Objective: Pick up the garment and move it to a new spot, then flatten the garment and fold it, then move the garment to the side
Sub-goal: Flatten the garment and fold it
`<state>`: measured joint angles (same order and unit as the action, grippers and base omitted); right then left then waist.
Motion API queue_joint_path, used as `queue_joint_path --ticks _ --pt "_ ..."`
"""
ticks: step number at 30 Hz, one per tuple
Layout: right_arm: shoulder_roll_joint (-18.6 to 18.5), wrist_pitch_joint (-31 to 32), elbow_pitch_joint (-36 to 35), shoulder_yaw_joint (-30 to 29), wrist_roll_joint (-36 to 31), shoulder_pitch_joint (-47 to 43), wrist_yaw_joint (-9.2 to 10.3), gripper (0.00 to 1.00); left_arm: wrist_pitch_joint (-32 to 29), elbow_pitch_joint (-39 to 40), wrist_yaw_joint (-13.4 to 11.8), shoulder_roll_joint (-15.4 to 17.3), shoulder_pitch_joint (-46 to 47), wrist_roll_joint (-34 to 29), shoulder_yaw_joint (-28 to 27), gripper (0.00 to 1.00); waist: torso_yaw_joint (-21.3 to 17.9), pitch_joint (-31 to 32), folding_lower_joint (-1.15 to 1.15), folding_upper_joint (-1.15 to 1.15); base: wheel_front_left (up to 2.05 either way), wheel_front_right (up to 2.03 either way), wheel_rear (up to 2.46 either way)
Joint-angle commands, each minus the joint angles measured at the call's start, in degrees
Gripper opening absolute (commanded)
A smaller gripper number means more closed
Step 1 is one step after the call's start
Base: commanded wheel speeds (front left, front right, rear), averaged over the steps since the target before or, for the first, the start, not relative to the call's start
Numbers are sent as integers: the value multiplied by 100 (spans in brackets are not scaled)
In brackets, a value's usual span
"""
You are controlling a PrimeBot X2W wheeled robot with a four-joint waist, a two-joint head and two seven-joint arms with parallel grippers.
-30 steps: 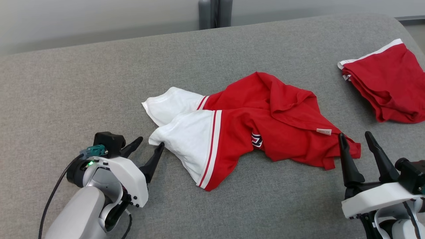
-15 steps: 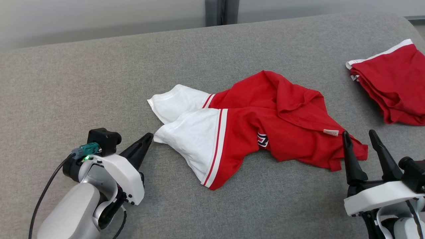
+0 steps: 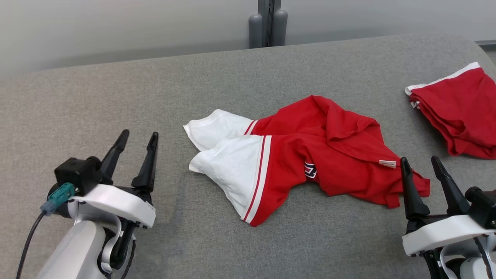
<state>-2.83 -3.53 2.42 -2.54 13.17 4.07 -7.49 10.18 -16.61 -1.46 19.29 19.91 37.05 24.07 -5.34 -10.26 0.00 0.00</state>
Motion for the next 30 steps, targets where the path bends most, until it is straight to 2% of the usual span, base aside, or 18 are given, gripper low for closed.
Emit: queue_joint_path --ticks 1,7,12,17,23,30 --pt "-21 18 -25 -2 -37 -41 -1 100 110 100 -124 27 -97 -8 -96 100 56 91 0 0 0 0 0" --pt "-19 166 -116 40 -171 -201 -1 100 462 783 -818 130 -890 -173 -800 100 195 437 0 0 0 0 0" --pt "-21 277 -163 77 -223 -331 -1 100 494 1203 -1083 228 -1625 -281 -1134 100 266 661 0 0 0 0 0" --pt "-22 351 -197 111 -235 -479 -1 100 504 1474 -1137 270 -2212 -294 -1326 100 319 850 0 0 0 0 0" --pt "-22 434 -235 115 -231 -646 -1 100 504 1719 -949 166 -2683 -373 -1643 100 345 1026 0 0 0 0 0" --pt "-22 503 -266 147 -261 -729 -1 100 505 1699 -803 83 -2972 -603 -1645 100 331 1119 0 0 0 0 0"
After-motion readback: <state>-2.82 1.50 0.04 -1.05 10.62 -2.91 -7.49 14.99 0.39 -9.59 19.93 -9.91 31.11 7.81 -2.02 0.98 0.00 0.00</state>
